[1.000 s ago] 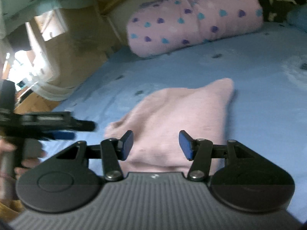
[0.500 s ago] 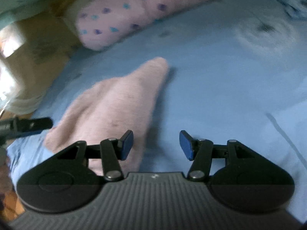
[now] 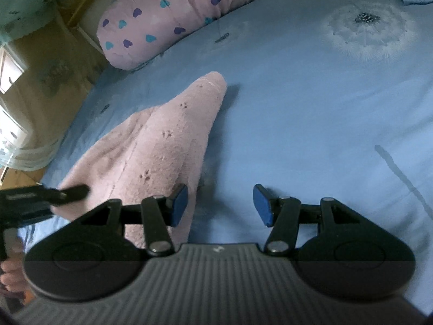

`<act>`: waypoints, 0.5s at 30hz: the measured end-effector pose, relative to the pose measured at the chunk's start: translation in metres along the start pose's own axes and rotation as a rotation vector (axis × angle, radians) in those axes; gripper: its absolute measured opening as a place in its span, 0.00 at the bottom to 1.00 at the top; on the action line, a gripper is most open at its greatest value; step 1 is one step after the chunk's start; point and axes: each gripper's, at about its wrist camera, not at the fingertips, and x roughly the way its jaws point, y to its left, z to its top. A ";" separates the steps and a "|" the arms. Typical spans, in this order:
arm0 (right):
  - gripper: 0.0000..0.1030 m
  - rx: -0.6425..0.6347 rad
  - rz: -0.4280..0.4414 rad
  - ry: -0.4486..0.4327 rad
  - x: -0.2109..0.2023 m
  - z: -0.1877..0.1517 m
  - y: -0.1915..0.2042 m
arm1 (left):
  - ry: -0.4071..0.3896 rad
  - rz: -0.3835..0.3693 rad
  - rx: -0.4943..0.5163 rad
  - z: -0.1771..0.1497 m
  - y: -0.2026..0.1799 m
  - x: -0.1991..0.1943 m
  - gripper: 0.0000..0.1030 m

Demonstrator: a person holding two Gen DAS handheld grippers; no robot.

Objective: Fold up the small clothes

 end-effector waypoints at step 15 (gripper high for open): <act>0.55 -0.096 0.131 -0.047 -0.008 -0.012 0.030 | 0.031 0.054 -0.033 -0.032 0.048 -0.003 0.34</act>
